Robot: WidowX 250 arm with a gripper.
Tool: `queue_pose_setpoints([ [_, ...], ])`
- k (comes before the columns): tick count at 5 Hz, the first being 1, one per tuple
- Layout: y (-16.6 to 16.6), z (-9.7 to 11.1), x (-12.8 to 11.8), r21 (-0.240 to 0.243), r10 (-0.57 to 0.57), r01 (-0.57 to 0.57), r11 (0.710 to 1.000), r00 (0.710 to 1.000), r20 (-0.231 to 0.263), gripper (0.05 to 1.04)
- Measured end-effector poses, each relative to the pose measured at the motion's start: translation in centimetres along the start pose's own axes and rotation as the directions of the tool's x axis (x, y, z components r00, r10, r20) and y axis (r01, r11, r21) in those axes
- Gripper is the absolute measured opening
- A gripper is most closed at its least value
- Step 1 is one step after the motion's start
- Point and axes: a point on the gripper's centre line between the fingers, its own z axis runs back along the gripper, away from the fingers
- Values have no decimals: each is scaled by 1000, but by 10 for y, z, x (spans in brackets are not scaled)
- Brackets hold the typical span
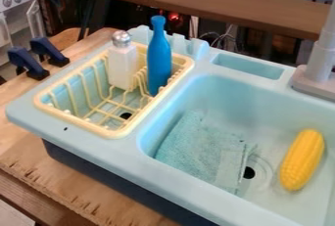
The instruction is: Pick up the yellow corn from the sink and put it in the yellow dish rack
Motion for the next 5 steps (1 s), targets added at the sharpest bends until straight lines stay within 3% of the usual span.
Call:
queue_pose_setpoints([
  [1,-1,-9,-2,1,6,-6,1000,1000,-18,1003],
  [2,-40,-43,-11,24,7,-8,1000,999,48,1003],
  [3,-89,-51,-27,-94,-69,69,993,998,5,1003],
  [4,-121,-68,-47,-131,-125,115,985,990,-70,1003],
  [5,-129,-91,-57,-179,-131,105,978,981,-145,1003],
])
